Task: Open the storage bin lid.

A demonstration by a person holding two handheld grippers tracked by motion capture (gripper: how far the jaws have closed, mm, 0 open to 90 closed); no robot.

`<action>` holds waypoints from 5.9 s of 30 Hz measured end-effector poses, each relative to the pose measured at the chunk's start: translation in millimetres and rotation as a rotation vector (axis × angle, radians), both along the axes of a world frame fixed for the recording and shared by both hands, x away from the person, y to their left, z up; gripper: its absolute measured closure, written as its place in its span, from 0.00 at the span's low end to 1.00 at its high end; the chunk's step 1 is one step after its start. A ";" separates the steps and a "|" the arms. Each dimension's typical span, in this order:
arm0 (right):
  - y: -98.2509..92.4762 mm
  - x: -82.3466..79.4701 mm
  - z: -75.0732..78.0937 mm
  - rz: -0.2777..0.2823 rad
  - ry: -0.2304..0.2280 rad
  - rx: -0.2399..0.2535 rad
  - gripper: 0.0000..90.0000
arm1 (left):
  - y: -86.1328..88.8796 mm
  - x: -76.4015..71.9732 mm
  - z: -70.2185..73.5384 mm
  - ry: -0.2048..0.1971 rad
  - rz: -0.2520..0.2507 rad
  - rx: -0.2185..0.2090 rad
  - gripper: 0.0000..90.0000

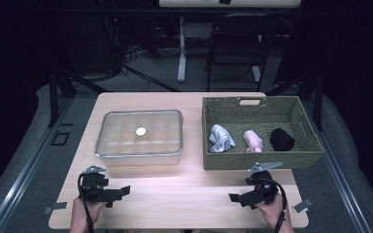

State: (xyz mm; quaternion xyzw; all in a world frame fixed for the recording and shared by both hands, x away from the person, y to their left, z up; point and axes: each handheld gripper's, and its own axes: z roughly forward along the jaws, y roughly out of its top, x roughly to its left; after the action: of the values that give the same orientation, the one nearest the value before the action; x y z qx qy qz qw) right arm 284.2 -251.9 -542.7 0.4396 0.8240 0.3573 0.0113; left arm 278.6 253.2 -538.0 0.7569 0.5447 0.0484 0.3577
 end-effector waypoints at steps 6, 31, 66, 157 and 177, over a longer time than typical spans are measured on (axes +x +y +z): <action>5.0 -0.4 3.5 0.008 -0.009 0.011 0.00 | 1.4 -0.1 1.4 -0.008 0.001 -0.018 0.00; 56.3 -5.4 22.7 0.113 -0.041 0.008 0.00 | 10.4 3.9 16.8 -0.024 -0.001 -0.026 0.00; 137.8 40.1 62.7 0.257 -0.089 0.068 0.01 | 43.0 29.2 38.5 -0.023 0.081 -0.071 0.00; 195.2 216.4 60.7 -0.064 0.238 -0.141 0.61 | 79.8 171.3 32.8 0.125 0.135 -0.056 0.49; 187.5 212.1 66.6 -0.093 0.222 -0.061 0.64 | 82.1 166.6 34.9 0.114 0.186 -0.101 0.54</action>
State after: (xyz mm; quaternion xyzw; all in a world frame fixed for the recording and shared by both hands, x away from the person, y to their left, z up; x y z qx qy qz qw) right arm 496.3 -64.4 -476.2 0.5137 0.8094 0.2802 -0.0500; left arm 445.2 335.3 -503.1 0.6856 0.6340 0.0106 0.3577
